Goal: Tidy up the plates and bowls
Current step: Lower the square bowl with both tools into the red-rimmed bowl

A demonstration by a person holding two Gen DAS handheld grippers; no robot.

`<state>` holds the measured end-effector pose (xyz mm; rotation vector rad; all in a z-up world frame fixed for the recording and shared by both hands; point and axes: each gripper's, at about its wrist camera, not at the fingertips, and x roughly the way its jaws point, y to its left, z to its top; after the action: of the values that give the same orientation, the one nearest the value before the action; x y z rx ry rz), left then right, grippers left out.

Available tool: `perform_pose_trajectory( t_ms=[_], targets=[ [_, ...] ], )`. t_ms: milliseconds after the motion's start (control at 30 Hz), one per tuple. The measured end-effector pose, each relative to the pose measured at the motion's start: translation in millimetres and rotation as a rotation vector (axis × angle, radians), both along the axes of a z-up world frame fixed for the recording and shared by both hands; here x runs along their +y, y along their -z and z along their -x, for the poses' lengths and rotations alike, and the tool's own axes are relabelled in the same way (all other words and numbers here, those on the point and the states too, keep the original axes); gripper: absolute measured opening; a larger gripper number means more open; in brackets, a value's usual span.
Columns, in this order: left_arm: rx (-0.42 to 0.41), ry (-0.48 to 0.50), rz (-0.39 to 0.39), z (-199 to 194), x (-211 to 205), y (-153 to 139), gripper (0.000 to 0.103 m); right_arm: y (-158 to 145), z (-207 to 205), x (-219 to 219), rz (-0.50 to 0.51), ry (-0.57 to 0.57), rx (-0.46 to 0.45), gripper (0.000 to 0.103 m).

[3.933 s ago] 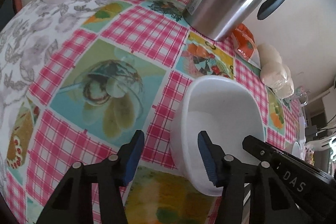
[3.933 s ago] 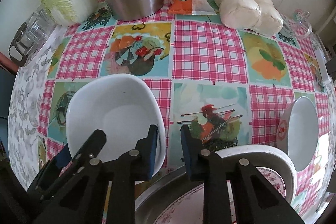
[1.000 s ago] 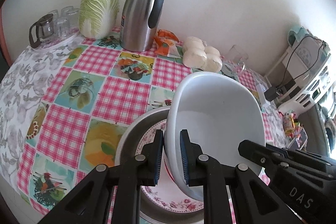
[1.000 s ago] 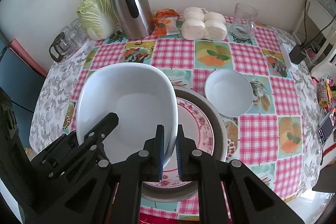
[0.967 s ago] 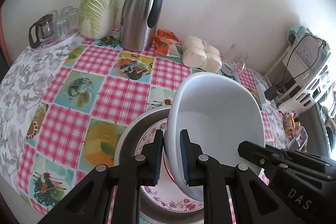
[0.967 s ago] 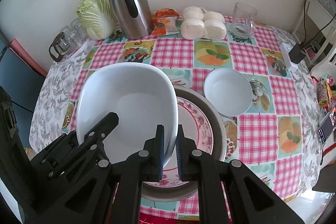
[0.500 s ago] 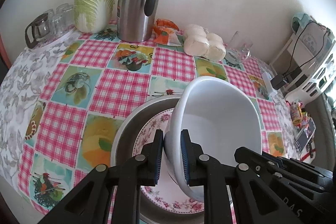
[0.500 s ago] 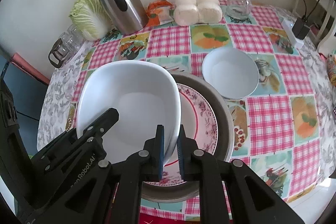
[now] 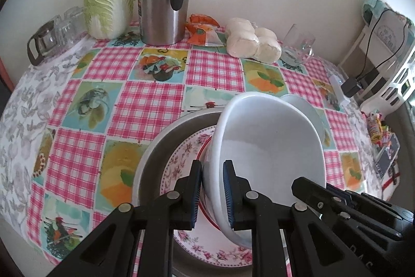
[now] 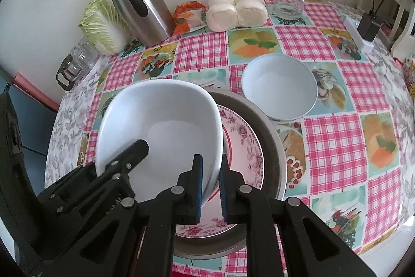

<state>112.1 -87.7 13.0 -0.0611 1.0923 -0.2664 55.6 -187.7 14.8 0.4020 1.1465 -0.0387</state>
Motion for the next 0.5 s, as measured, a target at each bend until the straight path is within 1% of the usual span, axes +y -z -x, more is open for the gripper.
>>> perform_pose_trajectory(
  t_ms=[133,300,500],
  targets=[
    [0.002,0.001,-0.021,-0.6,-2.0,1.3,0.018,5.7,-0.6,0.3,-0.008,-0.001,0.009,0.014],
    [0.028,0.003,-0.019,-2.2,-3.0,6.6,0.018,6.6,0.9,-2.5,-0.012,0.005,-0.004,0.014],
    [0.034,0.011,-0.045,-0.8,-7.8,8.6,0.018,7.3,4.1,-4.2,-0.032,0.033,-0.033,0.014]
  ],
)
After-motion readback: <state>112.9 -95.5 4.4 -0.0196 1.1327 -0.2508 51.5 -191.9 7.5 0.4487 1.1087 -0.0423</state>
